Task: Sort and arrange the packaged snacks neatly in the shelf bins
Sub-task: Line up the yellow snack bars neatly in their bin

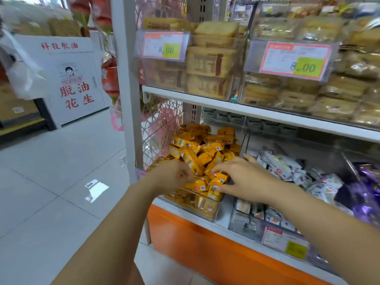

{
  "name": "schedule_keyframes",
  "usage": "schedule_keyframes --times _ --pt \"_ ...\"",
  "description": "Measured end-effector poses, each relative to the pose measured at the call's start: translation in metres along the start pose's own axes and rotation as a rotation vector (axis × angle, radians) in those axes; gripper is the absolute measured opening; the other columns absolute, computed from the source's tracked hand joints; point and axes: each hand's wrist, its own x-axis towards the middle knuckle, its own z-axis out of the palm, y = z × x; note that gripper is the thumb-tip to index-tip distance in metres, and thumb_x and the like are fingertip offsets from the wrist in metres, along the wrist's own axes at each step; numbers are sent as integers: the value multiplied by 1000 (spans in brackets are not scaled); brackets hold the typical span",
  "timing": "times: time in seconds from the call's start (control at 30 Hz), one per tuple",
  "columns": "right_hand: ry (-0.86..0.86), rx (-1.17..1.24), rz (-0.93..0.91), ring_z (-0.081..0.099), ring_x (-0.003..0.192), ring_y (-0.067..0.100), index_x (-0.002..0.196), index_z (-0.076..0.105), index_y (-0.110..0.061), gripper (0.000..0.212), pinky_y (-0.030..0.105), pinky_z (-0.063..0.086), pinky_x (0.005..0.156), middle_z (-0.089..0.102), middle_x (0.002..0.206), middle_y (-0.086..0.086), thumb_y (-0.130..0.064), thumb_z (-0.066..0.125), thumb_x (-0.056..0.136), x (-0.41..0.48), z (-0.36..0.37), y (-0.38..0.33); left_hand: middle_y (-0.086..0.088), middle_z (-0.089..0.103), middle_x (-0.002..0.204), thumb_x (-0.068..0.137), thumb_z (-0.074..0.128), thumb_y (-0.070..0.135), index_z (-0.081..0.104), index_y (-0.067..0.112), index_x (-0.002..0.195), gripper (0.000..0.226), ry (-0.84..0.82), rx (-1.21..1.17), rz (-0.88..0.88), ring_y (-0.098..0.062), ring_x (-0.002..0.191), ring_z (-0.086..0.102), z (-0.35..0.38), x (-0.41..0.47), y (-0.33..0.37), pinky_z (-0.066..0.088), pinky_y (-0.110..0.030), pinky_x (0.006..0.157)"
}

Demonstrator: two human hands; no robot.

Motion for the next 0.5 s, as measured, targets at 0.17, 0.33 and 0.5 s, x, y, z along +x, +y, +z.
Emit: schedule_keyframes --times 0.17,0.33,0.5 --pt "129 44 7 53 96 11 113 49 -35 30 45 0 118 53 75 -14 -40 60 85 2 4 -5 6 53 133 92 56 28 52 24 133 41 -154 78 -59 -14 118 51 3 13 5 37 -20 88" --pt "386 236 91 39 56 -2 105 50 -31 22 38 16 117 42 53 -11 -32 60 86 21 11 11 0 57 103 88 62 31 58 19 106 22 -284 261 -53 -23 97 55 -3 44 -7 39 -26 75" --pt "607 438 137 46 51 6 106 52 -28 24 30 37 72 45 57 -11 -25 61 85 42 3 11 -8 57 74 85 66 38 50 7 78 36 -99 65 -48 -13 63 57 -15 59 -27 37 -26 55"
